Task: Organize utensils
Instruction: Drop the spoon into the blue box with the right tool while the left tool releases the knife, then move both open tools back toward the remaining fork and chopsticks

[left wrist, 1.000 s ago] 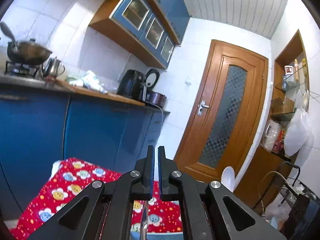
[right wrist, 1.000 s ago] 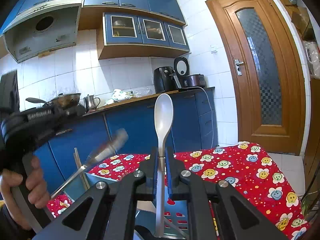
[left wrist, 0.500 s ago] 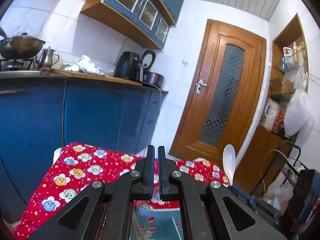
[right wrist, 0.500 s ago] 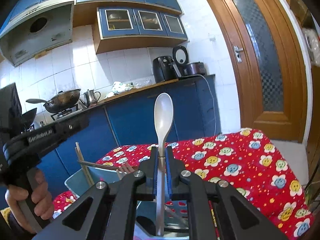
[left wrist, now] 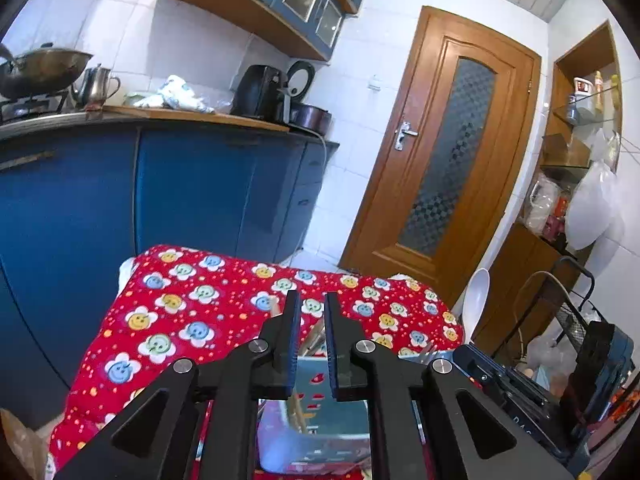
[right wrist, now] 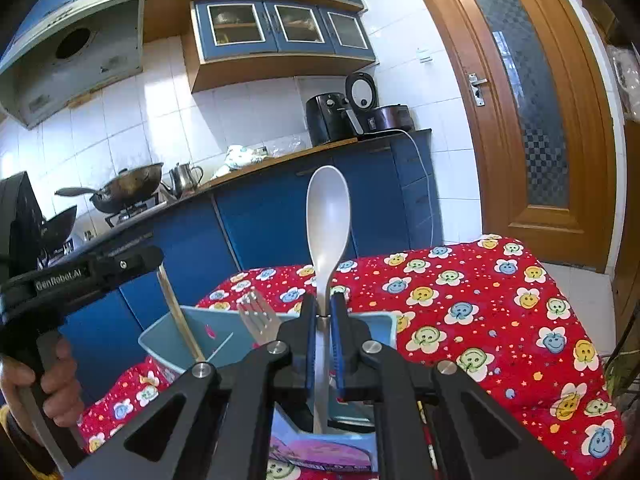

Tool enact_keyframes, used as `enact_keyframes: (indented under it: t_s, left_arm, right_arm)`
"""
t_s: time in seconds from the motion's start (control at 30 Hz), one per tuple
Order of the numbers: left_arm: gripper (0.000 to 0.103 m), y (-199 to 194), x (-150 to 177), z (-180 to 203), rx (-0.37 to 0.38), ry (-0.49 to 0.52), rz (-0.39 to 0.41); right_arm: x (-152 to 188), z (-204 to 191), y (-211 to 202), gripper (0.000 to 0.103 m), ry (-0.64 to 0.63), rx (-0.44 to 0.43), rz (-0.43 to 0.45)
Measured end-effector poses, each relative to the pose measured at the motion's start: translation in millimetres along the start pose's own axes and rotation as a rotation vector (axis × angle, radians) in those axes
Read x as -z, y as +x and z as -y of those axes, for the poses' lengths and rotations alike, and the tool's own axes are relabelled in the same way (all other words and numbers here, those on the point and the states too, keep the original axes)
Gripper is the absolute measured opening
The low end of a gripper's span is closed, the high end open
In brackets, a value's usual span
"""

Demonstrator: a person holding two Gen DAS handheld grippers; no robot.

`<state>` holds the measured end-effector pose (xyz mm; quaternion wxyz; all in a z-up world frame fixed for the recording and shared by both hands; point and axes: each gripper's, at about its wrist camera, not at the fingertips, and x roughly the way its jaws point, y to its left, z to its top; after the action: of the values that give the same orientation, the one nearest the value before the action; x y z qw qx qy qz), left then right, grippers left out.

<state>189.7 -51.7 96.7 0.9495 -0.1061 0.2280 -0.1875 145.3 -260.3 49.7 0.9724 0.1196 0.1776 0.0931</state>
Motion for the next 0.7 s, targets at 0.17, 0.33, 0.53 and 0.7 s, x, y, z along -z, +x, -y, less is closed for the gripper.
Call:
enact_keyframes:
  t_s: [0.17, 0.33, 0.53, 0.7]
  left_arm:
    - [0.015, -9, 2, -7, -0.003, -0.014, -0.016]
    - [0.023, -15, 6, -15, -0.014, -0.012, -0.028]
    - [0.023, -21, 14, -23, -0.028, -0.014, -0.07]
    - [0.023, -27, 24, -25, -0.039, -0.016, -0.118]
  right_arm:
    - [-1, -3, -1, 0.009, -0.024, 0.005, -0.015]
    - [-1, -5, -2, 0.015, -0.028, 0.004, -0.039]
    - [-6, -6, -17, 0.022, -0.01, 0.003, -0.017]
    - [-6, -12, -35, 0.028, -0.002, 0.006, -0.029]
